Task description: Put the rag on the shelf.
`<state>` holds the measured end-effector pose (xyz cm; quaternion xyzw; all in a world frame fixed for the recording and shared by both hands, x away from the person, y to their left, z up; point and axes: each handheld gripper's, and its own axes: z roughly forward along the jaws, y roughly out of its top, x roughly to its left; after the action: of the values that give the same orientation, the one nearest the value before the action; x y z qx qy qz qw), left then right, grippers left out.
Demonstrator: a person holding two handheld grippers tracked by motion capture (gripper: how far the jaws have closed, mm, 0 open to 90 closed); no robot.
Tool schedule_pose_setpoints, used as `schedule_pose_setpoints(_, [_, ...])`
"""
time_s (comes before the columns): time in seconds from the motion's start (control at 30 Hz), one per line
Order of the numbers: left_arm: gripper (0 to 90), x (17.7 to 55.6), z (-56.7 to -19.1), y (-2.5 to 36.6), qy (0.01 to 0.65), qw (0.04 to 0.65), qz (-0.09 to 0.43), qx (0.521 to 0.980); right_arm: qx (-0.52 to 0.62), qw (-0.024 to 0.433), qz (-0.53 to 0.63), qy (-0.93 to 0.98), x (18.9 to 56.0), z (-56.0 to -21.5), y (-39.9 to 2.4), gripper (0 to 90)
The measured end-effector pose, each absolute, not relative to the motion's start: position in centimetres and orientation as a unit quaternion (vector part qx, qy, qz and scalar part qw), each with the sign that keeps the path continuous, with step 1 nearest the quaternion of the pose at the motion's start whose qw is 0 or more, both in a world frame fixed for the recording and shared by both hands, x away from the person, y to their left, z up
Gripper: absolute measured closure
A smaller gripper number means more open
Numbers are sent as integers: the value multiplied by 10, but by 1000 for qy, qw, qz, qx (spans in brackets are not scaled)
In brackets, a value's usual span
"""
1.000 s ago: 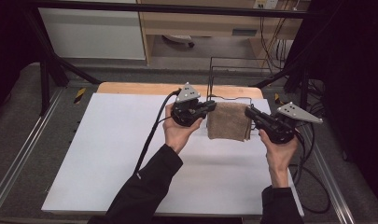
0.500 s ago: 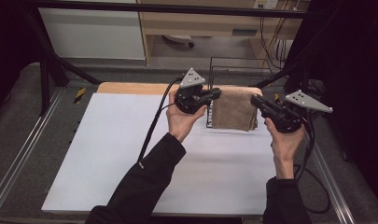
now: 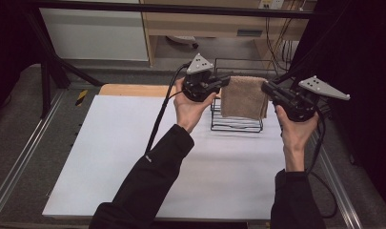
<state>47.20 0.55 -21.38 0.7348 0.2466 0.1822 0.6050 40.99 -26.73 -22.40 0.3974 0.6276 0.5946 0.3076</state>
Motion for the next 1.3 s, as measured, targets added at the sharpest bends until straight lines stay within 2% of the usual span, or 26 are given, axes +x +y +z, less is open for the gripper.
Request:
schedule_pose_setpoints(0.5, [855, 488, -186, -2, 243, 613, 204, 724, 392, 323, 605, 613, 428, -197, -272, 842])
schedule_pose_setpoints(1.3, [856, 522, -166, -3, 259, 623, 222, 703, 390, 340, 605, 605, 468, -173, -268, 842])
